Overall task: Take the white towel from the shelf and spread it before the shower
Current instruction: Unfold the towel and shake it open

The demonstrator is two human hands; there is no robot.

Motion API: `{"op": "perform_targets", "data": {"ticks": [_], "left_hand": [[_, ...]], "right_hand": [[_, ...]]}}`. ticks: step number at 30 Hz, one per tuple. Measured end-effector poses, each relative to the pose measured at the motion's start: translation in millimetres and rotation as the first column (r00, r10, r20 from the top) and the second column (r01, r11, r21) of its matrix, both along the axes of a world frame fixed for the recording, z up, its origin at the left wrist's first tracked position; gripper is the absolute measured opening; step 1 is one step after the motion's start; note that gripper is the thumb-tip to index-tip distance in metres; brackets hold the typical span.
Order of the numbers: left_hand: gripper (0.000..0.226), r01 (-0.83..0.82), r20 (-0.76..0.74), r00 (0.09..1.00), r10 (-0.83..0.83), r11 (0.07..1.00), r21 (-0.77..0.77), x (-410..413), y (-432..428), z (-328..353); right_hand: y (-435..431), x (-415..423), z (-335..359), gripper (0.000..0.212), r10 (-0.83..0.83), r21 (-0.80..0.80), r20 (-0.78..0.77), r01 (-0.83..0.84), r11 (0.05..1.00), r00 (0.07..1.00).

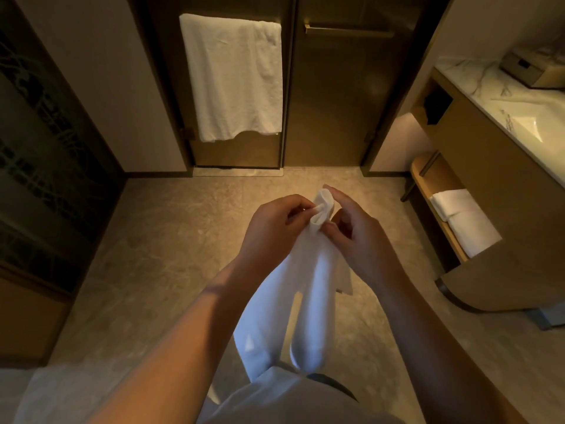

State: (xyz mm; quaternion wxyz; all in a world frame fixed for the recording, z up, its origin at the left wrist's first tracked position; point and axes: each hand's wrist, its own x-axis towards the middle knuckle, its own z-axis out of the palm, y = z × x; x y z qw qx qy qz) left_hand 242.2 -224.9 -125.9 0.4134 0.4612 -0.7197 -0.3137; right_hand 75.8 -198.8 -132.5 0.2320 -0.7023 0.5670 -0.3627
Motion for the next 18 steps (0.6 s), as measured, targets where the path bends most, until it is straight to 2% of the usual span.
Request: {"op": "perform_targets", "data": {"ticks": [2, 5, 9, 10, 14, 18], "left_hand": [[0.01, 0.015, -0.001, 1.0, -0.015, 1.0, -0.017, 1, 0, 1], [0.009, 0.026, -0.03, 0.999, -0.026, 1.0, 0.001, 2, 2, 1], [0.004, 0.039, -0.122, 0.992, -0.023, 0.991, 0.13, 5, 4, -2], [0.006, 0.049, -0.097, 0.995, -0.036, 0.989, 0.138, 7, 4, -3], [0.018, 0.063, 0.166, 0.983, -0.078, 0.993, 0.097, 22, 4, -17], [0.019, -0.013, 0.208, 0.978, -0.011, 0.993, 0.115, 33, 3, -27]], "right_hand": [[1, 1, 0, 0.047, 0.041, 0.063, 0.096, -0.047, 0.997, 0.995], [3, 5, -3, 0.021, 0.061, 0.064, 0.198, -0.075, 0.995, 0.978], [8, 11, -5, 0.006, -0.024, 0.001, 0.249, 0.024, 1.0, 0.968], [9, 11, -5, 0.006, -0.055, -0.015, 0.242, 0.061, 0.998, 0.969], [8, 4, 2, 0.008, -0.132, -0.076, 0.19, 0.149, 0.986, 0.973], [5, -12, 13, 0.012, -0.198, -0.133, 0.168, 0.222, 0.966, 0.966]]}}
